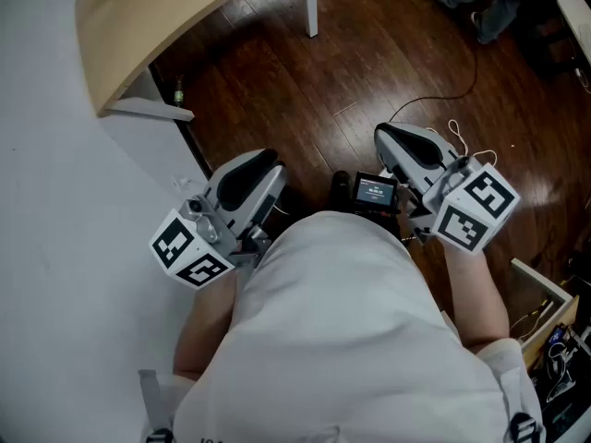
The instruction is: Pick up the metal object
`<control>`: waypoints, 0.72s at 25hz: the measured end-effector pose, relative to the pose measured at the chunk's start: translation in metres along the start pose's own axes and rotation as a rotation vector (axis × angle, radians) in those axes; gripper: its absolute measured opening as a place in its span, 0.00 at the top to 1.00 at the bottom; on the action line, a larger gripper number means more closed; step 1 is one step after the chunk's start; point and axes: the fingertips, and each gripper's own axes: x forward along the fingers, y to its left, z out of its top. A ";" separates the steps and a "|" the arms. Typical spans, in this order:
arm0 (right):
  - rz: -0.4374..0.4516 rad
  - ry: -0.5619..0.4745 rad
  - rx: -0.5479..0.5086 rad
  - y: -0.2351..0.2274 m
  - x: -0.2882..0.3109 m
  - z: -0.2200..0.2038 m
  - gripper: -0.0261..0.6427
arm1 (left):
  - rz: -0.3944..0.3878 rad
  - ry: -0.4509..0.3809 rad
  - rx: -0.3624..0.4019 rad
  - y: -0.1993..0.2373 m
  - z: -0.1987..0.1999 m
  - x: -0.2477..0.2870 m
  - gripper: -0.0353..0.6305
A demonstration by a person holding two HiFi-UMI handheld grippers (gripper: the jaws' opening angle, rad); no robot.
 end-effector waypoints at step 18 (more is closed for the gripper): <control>0.098 0.078 0.029 -0.029 0.006 -0.003 0.96 | 0.073 -0.039 -0.040 -0.009 -0.009 0.028 0.83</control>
